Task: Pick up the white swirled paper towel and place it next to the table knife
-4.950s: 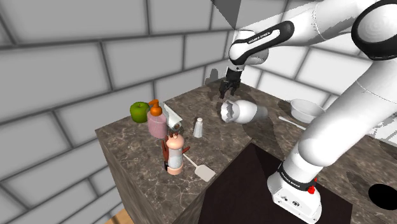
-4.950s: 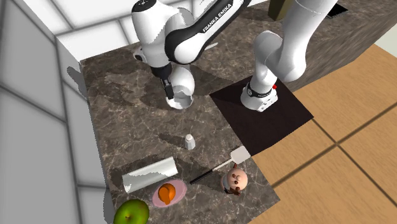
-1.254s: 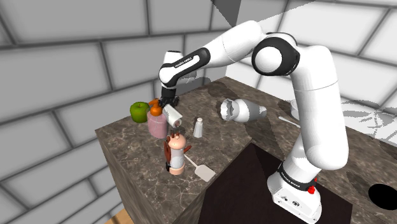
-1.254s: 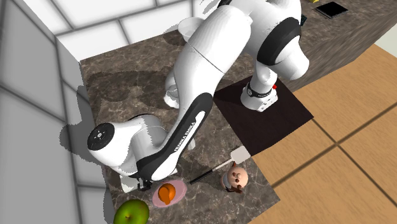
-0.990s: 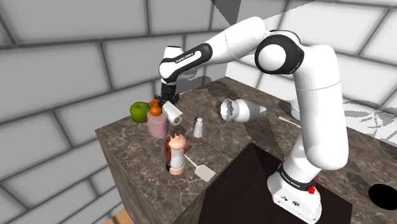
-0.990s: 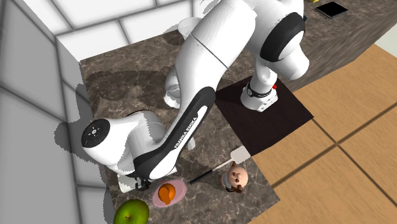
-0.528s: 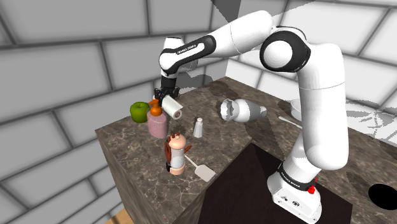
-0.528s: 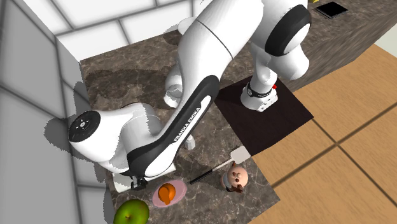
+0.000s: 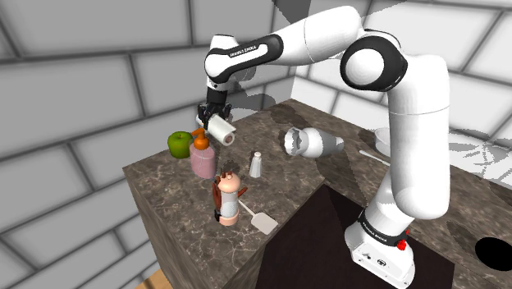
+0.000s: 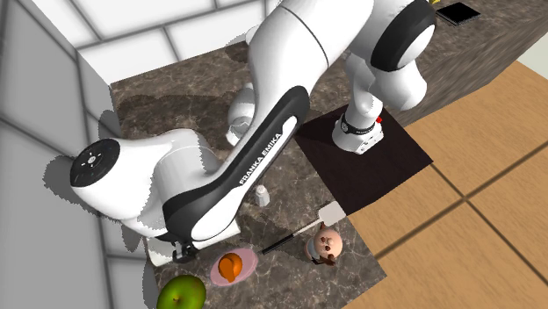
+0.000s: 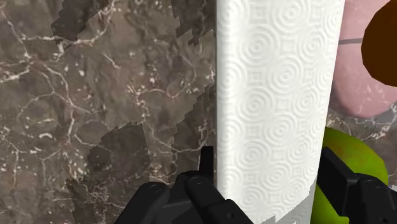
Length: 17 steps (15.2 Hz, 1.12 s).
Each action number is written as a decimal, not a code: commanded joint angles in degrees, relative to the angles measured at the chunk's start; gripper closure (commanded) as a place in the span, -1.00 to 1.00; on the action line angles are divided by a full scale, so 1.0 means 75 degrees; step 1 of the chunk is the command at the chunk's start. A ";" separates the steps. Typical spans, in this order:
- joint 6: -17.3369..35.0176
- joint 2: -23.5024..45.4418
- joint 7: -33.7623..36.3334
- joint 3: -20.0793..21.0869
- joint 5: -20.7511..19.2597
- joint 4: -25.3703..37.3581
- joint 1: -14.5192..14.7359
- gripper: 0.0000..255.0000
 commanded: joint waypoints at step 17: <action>0.0939 -0.3887 -0.1459 -0.0569 -0.0040 -0.5030 -0.0717 1.00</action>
